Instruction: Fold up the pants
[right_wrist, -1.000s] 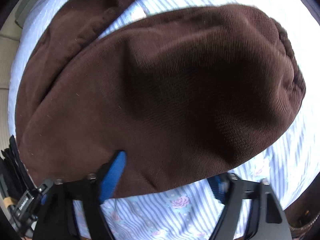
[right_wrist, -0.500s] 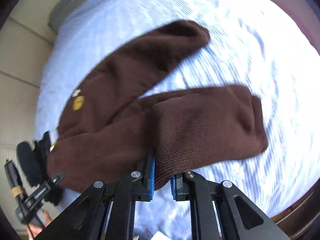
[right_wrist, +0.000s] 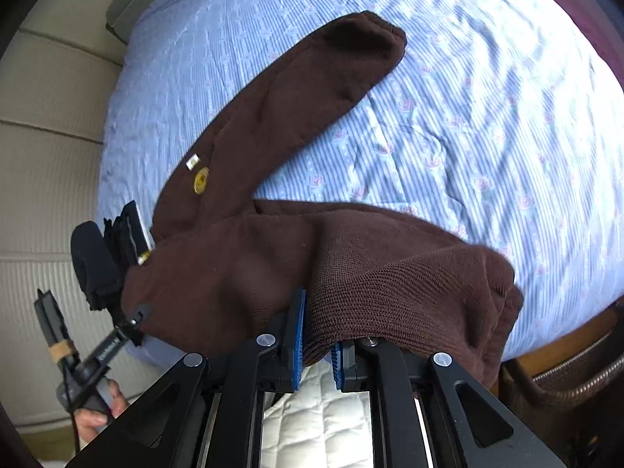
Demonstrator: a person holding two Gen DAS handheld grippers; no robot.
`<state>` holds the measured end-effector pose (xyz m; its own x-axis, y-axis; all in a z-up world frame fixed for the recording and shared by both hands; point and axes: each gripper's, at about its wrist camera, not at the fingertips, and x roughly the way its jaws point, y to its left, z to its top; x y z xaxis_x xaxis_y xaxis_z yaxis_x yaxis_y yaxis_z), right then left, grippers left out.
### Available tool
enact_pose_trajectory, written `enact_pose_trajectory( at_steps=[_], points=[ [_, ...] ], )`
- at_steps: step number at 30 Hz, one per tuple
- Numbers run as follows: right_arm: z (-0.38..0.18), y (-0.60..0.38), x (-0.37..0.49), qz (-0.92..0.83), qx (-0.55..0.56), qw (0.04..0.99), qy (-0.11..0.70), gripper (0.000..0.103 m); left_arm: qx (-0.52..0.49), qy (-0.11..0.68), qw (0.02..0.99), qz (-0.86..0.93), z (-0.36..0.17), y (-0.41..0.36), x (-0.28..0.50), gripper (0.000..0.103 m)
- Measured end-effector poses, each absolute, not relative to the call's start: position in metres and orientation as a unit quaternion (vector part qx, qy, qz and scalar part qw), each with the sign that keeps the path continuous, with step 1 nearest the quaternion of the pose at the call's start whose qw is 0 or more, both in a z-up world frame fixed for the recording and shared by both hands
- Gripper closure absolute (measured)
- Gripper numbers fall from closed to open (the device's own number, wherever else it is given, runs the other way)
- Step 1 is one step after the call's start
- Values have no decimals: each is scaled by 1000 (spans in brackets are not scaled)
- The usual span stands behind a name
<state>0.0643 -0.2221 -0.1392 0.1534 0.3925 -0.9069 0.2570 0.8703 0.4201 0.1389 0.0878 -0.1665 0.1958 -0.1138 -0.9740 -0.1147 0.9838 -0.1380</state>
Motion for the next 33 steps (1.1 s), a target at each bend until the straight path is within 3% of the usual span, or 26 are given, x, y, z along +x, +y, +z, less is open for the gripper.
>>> enact_pose_trajectory(
  at_steps=[12,19,27,30,31,32,33],
  points=[
    [-129,-214,205,52,233,758,607,90,-128,605,785,43,-164,104,257,84],
    [-175,-198,309,31,233,747,622,90,-170,626,757,77,-204,125,331,82],
    [-213,-175,357,8,192,745,639,88,-170,652,734,86,-230,132,358,77],
    [-214,-170,363,19,174,744,645,77,-171,648,738,73,-218,130,351,63],
    [-212,-168,362,24,167,747,643,62,-175,646,739,70,-215,130,348,46],
    [-208,-167,361,30,163,752,637,47,-177,642,742,71,-209,131,344,20],
    [-204,-167,359,32,161,758,632,43,-173,632,752,76,-201,130,341,11]
  ],
)
